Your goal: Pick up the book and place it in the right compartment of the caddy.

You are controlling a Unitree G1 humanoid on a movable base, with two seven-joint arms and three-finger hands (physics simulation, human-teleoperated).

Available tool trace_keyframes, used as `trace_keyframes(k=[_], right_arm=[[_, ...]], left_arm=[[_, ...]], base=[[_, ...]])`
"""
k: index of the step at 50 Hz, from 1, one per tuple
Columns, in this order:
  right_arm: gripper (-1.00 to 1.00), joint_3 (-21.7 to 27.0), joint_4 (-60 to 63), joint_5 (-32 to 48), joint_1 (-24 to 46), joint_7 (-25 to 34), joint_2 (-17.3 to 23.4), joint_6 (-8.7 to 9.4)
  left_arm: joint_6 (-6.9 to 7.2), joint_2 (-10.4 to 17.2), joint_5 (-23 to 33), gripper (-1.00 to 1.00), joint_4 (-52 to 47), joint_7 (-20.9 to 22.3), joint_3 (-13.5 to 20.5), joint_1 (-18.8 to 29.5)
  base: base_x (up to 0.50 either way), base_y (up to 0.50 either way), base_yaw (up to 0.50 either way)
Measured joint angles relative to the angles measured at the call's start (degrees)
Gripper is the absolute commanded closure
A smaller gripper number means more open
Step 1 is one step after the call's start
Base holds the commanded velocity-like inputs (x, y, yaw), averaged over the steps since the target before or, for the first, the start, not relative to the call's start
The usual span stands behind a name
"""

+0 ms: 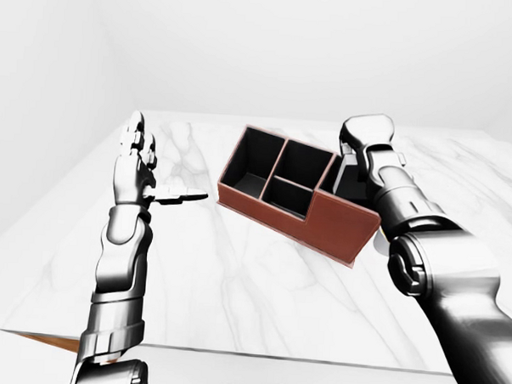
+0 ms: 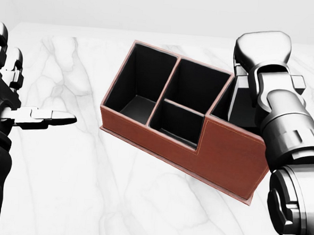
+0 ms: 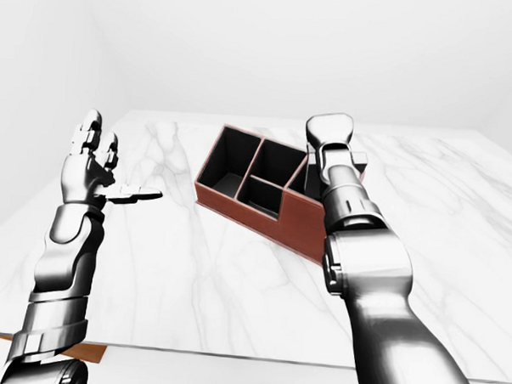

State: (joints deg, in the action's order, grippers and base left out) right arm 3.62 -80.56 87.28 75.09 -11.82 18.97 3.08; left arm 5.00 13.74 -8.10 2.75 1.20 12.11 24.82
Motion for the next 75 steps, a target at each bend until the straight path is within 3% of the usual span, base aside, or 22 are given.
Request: trace_keyframes(k=[35, 63, 65, 67, 68, 75], right_arm=[[1.00, 1.0, -0.1, 1.2, -2.2, 0.1, -1.5, 1.30], [1.00, 1.3, 0.0, 2.2, -3.3, 0.4, -2.3, 1.63], [0.75, 1.3, 0.0, 2.2, -3.3, 0.3, -2.3, 1.65], [-0.25, 1.1, 0.1, 2.2, -3.2, 0.2, -2.3, 1.71], [-1.00, 0.9, 0.1, 2.3, -3.2, 0.1, -2.3, 1.74], [-1.00, 0.2, 0.3, 2.6, -3.0, -0.3, -2.3, 1.91]], left_arm=[[-0.02, 0.1, -0.3, -1.00, 4.2, 0.1, 0.0, 0.4], [-1.66, 0.2, -0.4, -1.00, 8.0, 0.0, -0.3, 0.9], [-1.72, 0.2, -0.4, -1.00, 8.1, 0.0, -0.3, 0.9], [-1.77, 0.2, -0.4, -1.00, 8.2, 0.0, -0.3, 0.9], [-1.80, 0.3, -0.4, -1.00, 8.2, 0.0, -0.3, 0.9], [-1.93, 0.3, -0.3, -1.00, 8.4, 0.0, -0.3, 0.9]], base=[[0.00, 0.00, 0.00], [0.00, 0.00, 0.00], [0.00, 0.00, 0.00], [0.00, 0.00, 0.00], [0.00, 0.00, 0.00], [0.00, 0.00, 0.00]])
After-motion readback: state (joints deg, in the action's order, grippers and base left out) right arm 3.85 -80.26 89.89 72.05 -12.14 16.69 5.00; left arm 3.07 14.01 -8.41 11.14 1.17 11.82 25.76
